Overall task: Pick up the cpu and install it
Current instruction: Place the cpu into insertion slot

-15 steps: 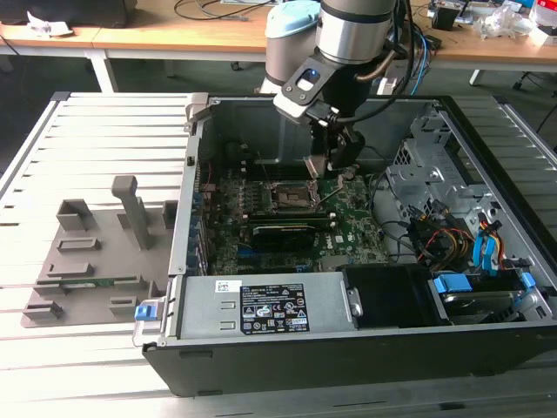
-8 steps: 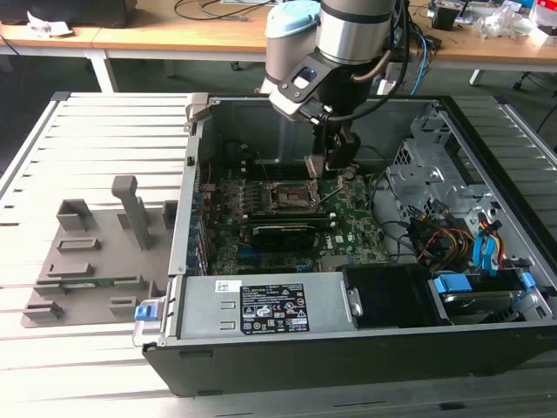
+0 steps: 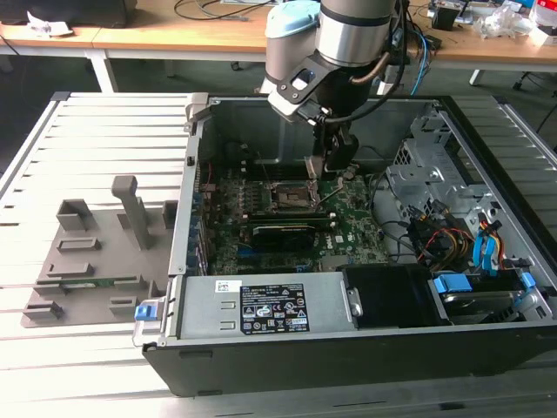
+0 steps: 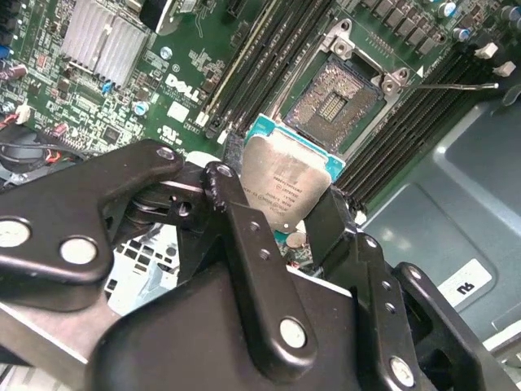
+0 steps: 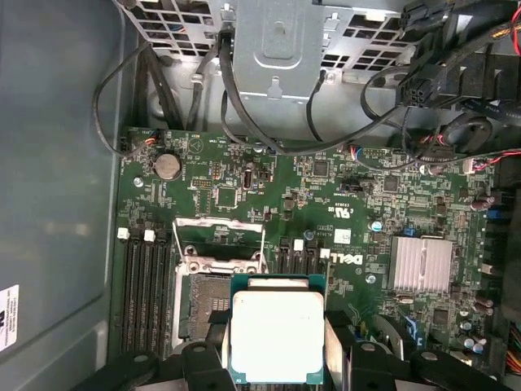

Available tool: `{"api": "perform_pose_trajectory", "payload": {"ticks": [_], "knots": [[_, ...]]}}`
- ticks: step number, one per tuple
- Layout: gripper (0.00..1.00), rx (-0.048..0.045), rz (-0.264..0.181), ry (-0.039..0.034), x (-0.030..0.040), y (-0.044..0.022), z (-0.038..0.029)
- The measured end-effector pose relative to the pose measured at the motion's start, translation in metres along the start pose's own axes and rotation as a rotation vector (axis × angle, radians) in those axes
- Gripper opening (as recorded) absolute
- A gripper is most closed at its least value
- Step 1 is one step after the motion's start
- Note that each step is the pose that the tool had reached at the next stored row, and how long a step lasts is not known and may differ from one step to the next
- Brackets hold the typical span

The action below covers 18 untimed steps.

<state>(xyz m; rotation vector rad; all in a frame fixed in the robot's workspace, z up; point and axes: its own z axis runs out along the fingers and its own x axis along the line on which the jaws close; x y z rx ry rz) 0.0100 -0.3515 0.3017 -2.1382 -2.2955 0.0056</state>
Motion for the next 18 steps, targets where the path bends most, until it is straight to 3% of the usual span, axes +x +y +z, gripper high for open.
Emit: {"api": "perform_pose_trajectory", "payload": {"ticks": [14,18], "knots": [[0.55,0.0000,0.000,-0.0001,0.0000,0.0000,0.0160],[0.55,0.0000,0.000,-0.0002,0.0042,-0.0085,0.0261]]}}
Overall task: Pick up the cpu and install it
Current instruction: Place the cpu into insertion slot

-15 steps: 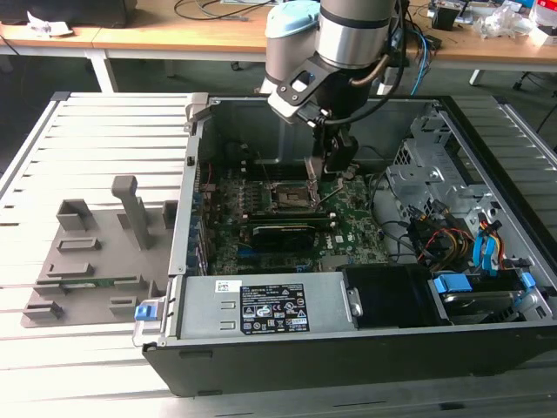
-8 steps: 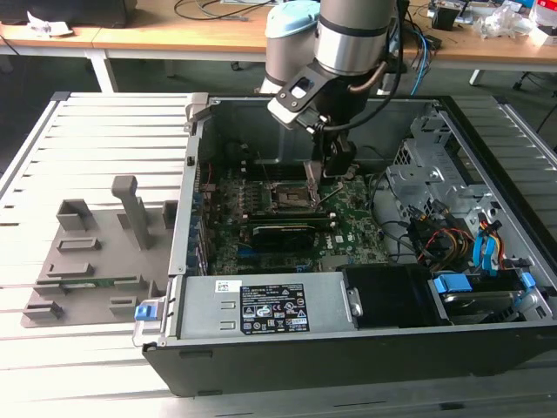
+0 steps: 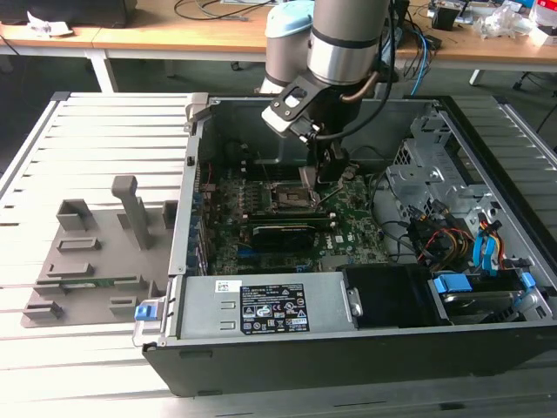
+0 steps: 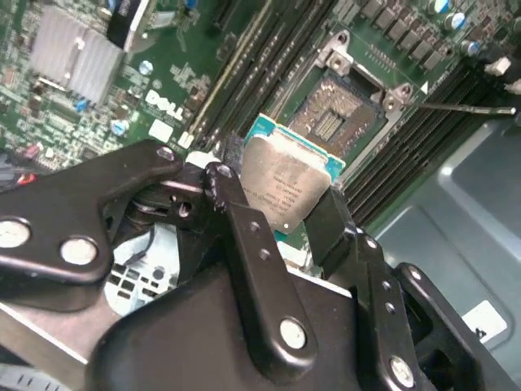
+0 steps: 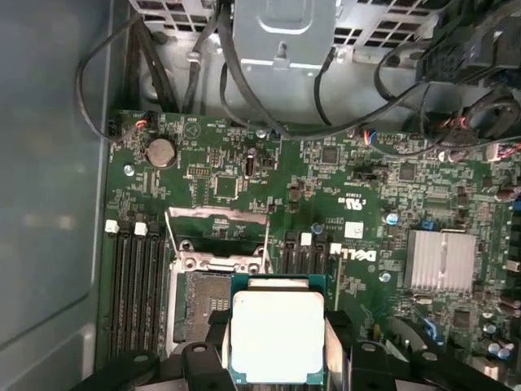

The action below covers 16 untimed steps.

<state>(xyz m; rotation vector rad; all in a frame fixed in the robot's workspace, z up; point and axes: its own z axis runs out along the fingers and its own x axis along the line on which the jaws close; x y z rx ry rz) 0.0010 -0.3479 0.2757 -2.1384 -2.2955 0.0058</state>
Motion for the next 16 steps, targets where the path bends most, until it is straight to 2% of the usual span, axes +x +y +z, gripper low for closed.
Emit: {"api": "perform_pose_trajectory", "payload": {"ticks": [2,4,6,8,10,12,16], "knots": [[0.55,0.0002,0.001,-0.0027,0.0077,-0.0014,0.0087],[0.55,0.0001,0.001,-0.0034,0.0098,-0.0055,0.0116],[0.55,0.0005,0.009,-0.0068,0.0124,-0.0132,0.0191],[0.55,0.0005,0.023,-0.0074,0.0132,-0.0158,0.0250],[0.55,0.0008,0.033,-0.0077,0.0142,-0.0169,0.0278],[0.55,0.0007,0.034,-0.0082,0.0197,-0.0166,0.0310],[0.55,0.0012,0.044,-0.0160,0.0235,-0.0169,0.0379]]}}
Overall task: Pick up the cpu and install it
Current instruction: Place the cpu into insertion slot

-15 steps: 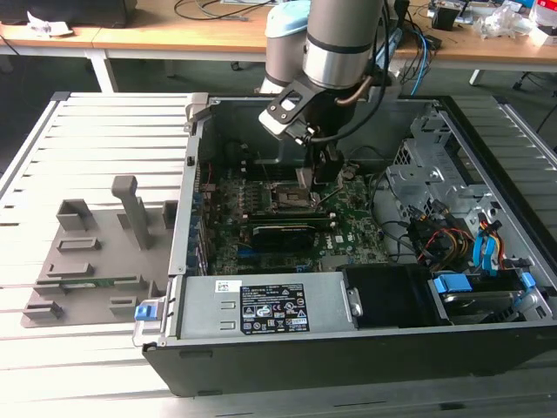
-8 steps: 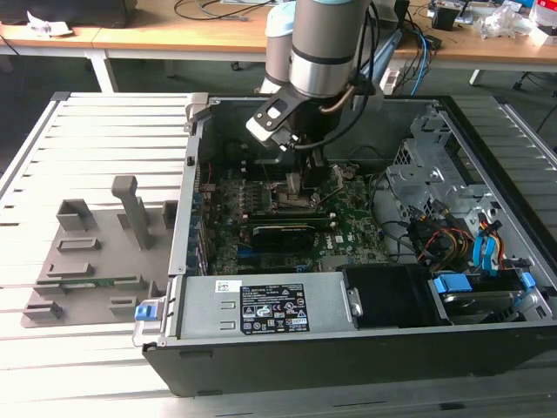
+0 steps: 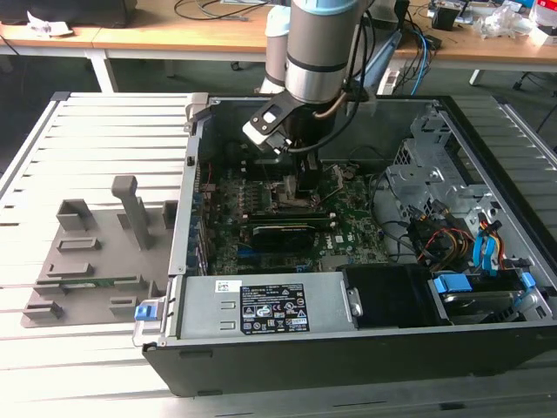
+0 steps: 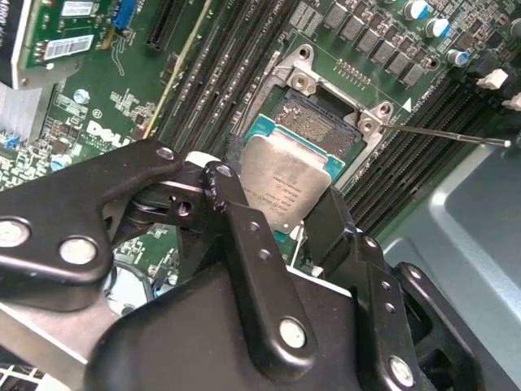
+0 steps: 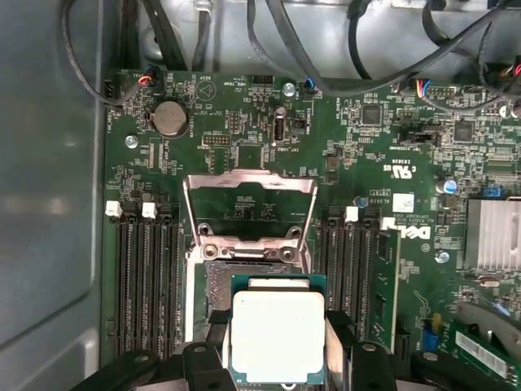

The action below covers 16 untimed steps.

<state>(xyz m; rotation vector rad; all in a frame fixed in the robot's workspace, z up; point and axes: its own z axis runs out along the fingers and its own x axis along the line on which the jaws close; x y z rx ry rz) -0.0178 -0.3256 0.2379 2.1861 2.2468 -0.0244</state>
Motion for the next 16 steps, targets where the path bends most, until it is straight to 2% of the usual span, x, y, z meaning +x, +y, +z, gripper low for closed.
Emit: {"api": "perform_pose_trajectory", "payload": {"ticks": [2,4,7,10,16], "knots": [[0.55,0.0000,0.002,-0.0005,0.0019,-0.0008,0.0022],[0.55,0.0001,0.003,-0.0007,0.0052,-0.0017,0.0099],[0.55,0.0000,0.003,-0.0007,0.0087,-0.0032,0.0137],[0.55,0.0001,0.003,-0.0013,0.0098,-0.0049,0.0230],[0.55,0.0001,0.007,-0.0013,0.0110,-0.0049,0.0301]]}}
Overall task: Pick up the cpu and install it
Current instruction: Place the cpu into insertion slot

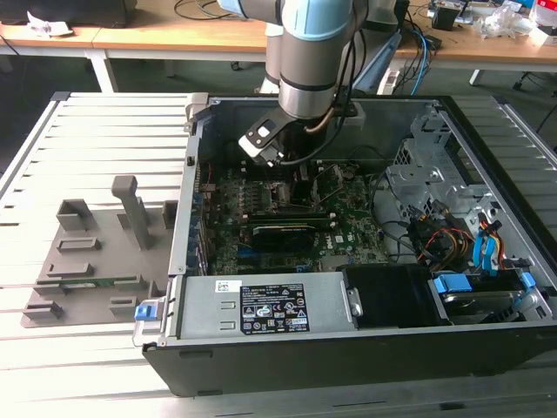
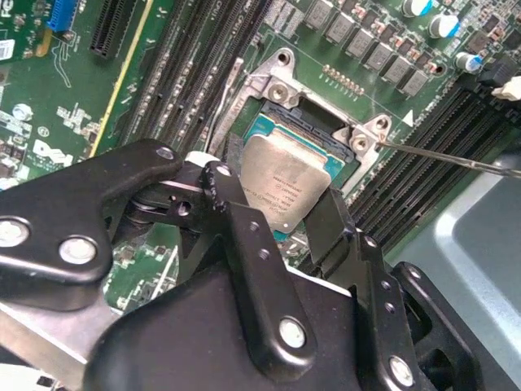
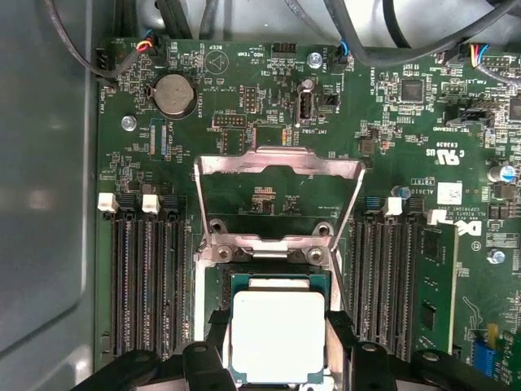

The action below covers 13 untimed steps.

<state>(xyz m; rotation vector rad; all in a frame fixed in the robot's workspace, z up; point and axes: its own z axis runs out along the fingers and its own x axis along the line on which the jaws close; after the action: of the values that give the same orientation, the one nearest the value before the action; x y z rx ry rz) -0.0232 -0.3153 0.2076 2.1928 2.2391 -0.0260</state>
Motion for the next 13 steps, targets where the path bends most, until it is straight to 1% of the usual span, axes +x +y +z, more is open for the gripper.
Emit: {"api": "perform_pose_trajectory", "payload": {"ticks": [4,6,7,10,13], "knots": [[0.55,0.0000,0.000,0.0000,0.0016,-0.0012,0.0017],[0.55,0.0000,0.000,0.0000,0.0046,-0.0011,0.0035],[0.55,-0.0001,0.000,0.0001,0.0063,-0.0010,0.0059],[0.55,0.0001,0.000,-0.0002,0.0066,-0.0011,0.0085],[0.55,0.0000,0.000,0.0000,0.0065,-0.0014,0.0091]]}}
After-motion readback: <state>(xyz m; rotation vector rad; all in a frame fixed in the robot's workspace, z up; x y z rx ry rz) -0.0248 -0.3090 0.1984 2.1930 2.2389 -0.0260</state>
